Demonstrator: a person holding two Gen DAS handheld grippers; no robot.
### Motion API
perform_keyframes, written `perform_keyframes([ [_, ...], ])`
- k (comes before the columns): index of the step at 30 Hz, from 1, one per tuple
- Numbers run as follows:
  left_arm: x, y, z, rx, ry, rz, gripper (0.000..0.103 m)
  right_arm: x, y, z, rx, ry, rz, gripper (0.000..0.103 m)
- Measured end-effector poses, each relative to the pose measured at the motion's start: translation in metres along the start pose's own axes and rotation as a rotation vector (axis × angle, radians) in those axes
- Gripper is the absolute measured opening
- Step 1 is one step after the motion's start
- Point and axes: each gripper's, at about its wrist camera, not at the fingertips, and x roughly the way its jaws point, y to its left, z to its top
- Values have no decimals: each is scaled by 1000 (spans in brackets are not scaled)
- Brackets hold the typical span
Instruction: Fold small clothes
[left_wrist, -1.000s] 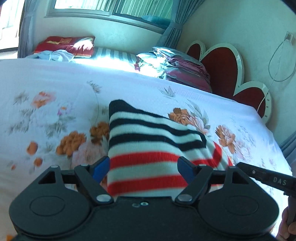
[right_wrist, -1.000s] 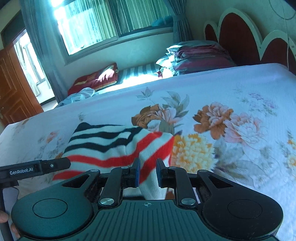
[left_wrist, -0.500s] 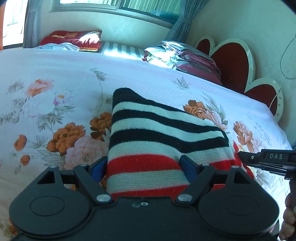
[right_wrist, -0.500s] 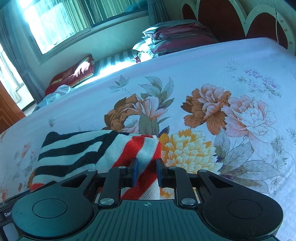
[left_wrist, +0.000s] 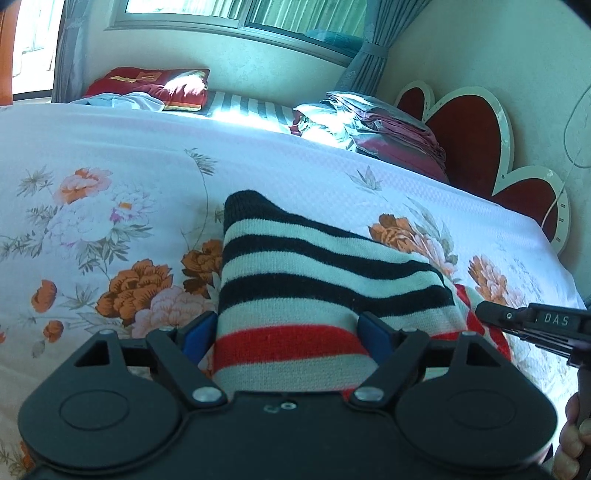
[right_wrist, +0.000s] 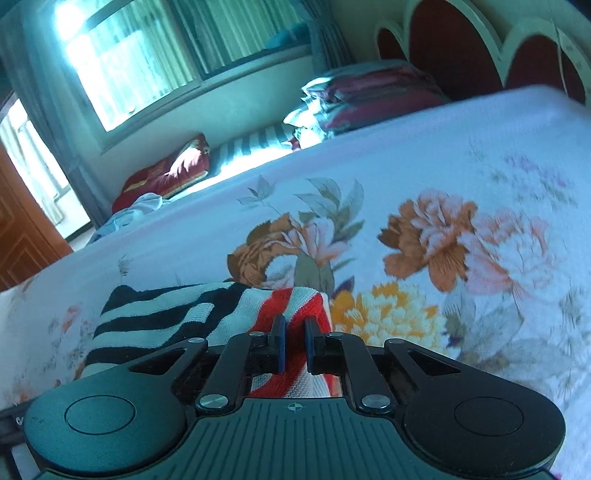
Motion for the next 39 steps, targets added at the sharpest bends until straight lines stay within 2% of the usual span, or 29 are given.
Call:
perform_keyframes([
  [2, 2, 0, 3, -4, -3, 2, 81, 5, 4, 1, -33, -8, -21, 9],
  [5, 4, -1, 5, 6, -1, 6, 82, 9, -1, -1, -5, 15, -18, 13],
  [6, 6, -2, 4, 15, 5, 9, 82, 13, -3, -2, 1, 36, -20, 27],
  [7, 8, -2, 4, 17, 8, 10, 83, 14, -5, -3, 6, 44, -22, 35],
  [11, 16, 2, 3, -8, 30, 9, 85, 21, -10, -7, -25, 30, -84, 34],
  [17, 18, 2, 0, -5, 29, 27, 88, 27, -10, -8, -79, 25, -104, 34],
  [19, 13, 0, 2, 9, 24, 31, 85, 17, -5, -4, -95, 11, -107, 35],
  [20, 9, -2, 3, 16, 18, 26, 81, 9, -1, -2, -105, -9, -103, 35],
  [23, -4, -9, 3, 33, 3, 18, 81, -12, 10, 2, -105, -38, -15, 35],
  [27, -16, -14, 1, 49, -16, 11, 81, -17, 34, -4, -159, -17, 34, 34],
  [30, -14, -16, -5, 101, -1, 36, 82, -3, 40, -15, -198, 24, -7, 34],
  [33, -8, -10, -10, 84, 18, 37, 85, 9, 30, -20, -196, 42, -19, 35],
  [36, -8, -11, -8, 78, 25, 44, 85, 10, 21, -16, -160, 50, -23, 35],
  [39, -18, -14, -6, 76, 17, 45, 81, -4, 22, -13, -154, 33, -16, 35],
])
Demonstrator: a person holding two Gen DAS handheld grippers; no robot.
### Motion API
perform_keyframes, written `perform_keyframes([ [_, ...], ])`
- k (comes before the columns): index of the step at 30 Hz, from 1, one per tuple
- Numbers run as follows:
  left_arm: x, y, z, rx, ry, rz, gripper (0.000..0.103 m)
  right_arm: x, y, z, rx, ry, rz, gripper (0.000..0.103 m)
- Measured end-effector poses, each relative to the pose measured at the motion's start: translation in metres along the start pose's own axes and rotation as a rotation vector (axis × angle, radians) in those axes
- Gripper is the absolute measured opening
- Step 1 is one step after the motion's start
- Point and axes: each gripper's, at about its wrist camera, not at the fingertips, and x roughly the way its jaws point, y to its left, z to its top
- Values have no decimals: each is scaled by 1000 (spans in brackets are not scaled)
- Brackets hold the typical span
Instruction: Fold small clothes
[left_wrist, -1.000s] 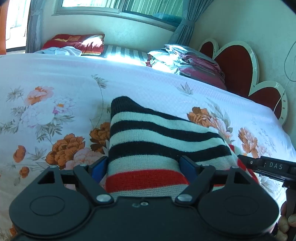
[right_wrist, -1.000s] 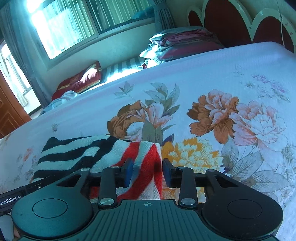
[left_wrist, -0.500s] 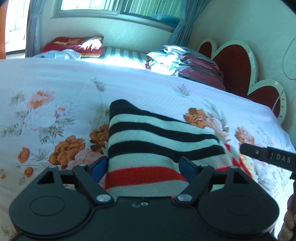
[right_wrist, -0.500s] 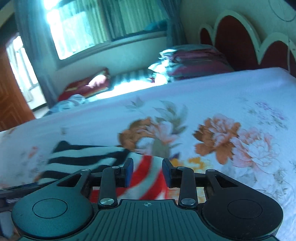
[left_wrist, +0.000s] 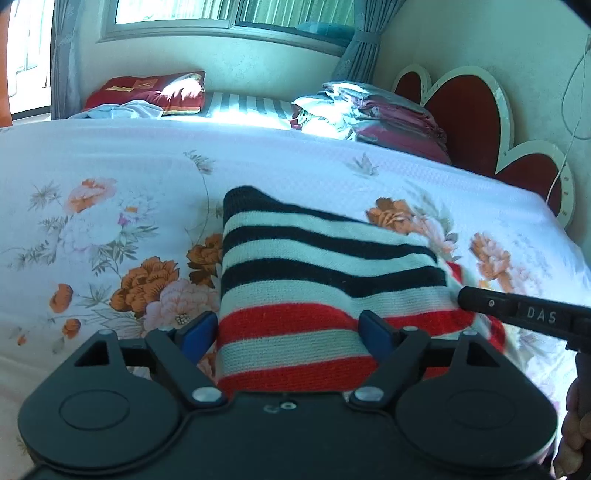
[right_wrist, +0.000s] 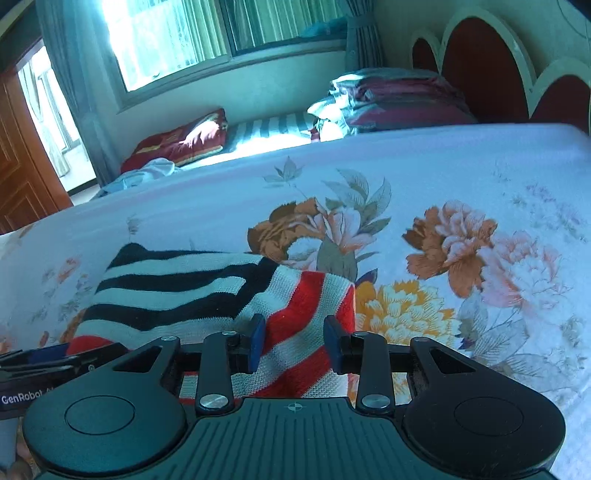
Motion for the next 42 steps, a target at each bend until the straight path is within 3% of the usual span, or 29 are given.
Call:
perform_keyframes([
  [10, -37, -13, -18, 53, -15, -28, 81, -57, 19, -26, -59, -41, 74, 35],
  [16, -33, -12, -34, 89, -4, -4, 86, -52, 14, -53, -93, 11, 1, 35],
  [19, -36, -13, -34, 83, 8, -3, 85, -52, -2, -57, -28, 29, 23, 35],
  [27, -58, -12, -42, 70, 2, -6, 83, -92, 4, -70, -56, -4, 52, 35],
  [31, -66, -7, -58, 80, 24, -15, 85, -102, 2, -88, -69, 22, 53, 35],
  [36, -63, 10, -82, 6, 76, -48, 89, -97, -16, -112, -13, 78, 62, 35],
  [42, -68, 26, -82, -95, 103, -108, 88, -102, -28, -103, 39, 94, 134, 35],
])
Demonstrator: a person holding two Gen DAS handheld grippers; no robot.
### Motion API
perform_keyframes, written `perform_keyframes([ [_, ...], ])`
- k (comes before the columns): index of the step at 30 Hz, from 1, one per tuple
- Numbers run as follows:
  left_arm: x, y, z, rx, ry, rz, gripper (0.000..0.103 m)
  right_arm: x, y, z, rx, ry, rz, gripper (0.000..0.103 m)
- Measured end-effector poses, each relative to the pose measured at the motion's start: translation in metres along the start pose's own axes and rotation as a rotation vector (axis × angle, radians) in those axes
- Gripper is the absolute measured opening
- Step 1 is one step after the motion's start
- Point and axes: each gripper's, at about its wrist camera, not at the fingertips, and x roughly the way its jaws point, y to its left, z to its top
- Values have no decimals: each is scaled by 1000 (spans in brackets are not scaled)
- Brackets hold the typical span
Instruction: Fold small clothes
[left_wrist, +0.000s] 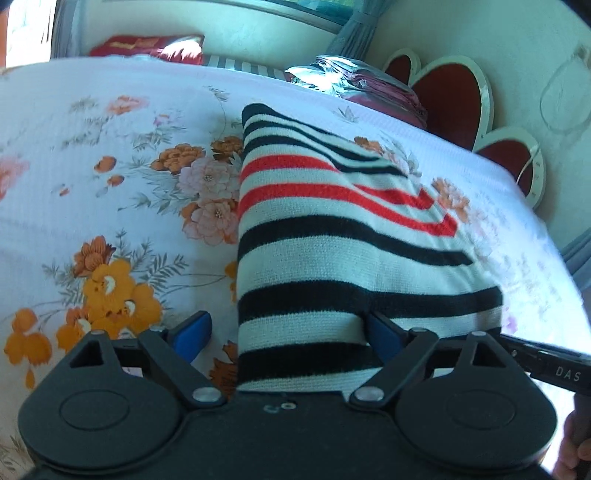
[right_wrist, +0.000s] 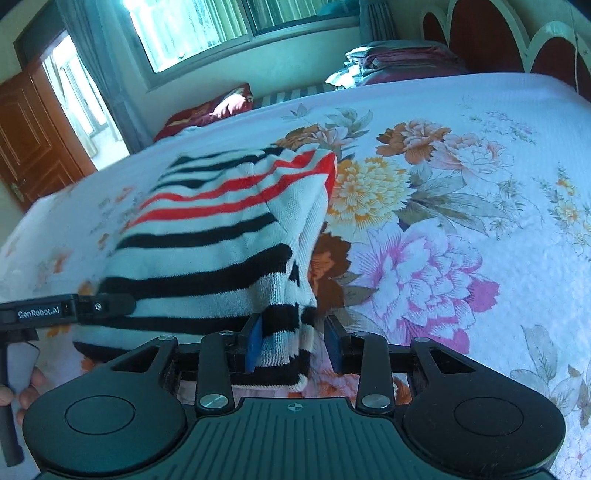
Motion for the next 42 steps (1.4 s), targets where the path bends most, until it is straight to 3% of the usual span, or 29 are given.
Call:
perform_keyframes([
  [3, -2, 2, 11, -54, -20, -8, 89, 2, -9, 16, 63, -7, 53, 39],
  [4, -1, 2, 15, -62, -26, -6, 89, 7, -13, 21, 91, 2, 72, 55],
  [6, 6, 3, 25, -78, -22, -7, 90, 16, -19, 31, 147, 3, 101, 77],
  [7, 10, 3, 30, -87, -15, -21, 91, 21, -22, 37, 158, -4, 118, 77],
  [13, 42, 3, 42, -114, 22, -86, 96, 65, -42, 62, 266, 36, 196, 77],
  [17, 55, 1, 44, -106, 23, -101, 96, 83, -44, 67, 237, 37, 239, 77],
  [18, 56, -1, 45, -100, 23, -99, 96, 85, -42, 68, 226, 37, 241, 73],
  [19, 56, -1, 46, -99, 23, -100, 95, 88, -40, 68, 218, 38, 244, 57],
  [25, 47, -4, 46, -86, -2, -100, 74, 88, -37, 69, 227, 67, 278, 40],
  [29, 33, -3, 54, -82, -22, -138, 59, 75, -23, 75, 237, 26, 298, 39],
  [31, 22, 0, 61, -84, -37, -175, 57, 67, -10, 79, 227, 0, 300, 38],
  [35, -4, 15, 73, -39, -73, -181, 57, 59, 31, 87, 198, -26, 312, 38],
  [42, -61, 111, 91, -29, -128, -190, 57, 71, 142, 82, 182, -60, 337, 38],
])
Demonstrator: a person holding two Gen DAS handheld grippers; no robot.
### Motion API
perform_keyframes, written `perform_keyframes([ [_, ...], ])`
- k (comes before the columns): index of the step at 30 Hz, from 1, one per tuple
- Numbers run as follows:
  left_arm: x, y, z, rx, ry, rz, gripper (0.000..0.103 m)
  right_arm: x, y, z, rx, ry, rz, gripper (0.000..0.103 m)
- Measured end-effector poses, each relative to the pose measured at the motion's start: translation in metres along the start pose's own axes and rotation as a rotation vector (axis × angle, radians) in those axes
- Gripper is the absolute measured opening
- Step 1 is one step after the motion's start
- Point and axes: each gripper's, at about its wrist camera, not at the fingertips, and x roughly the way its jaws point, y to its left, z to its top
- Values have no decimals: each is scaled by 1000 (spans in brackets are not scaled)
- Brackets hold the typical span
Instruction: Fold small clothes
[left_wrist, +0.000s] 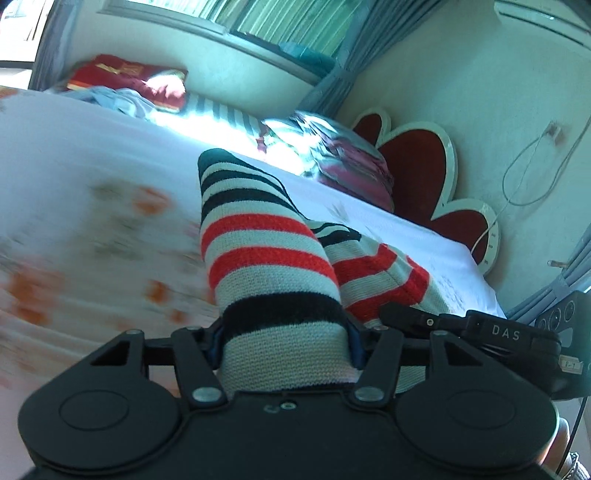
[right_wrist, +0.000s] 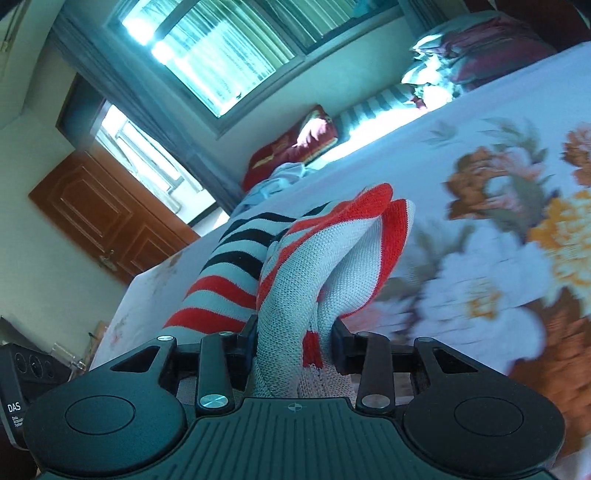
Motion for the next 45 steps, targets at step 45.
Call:
perform_keyframes([
  [45, -49, 262, 64, -134, -39, 273, 82, 260, 148, -36, -148, 47, -269, 24],
])
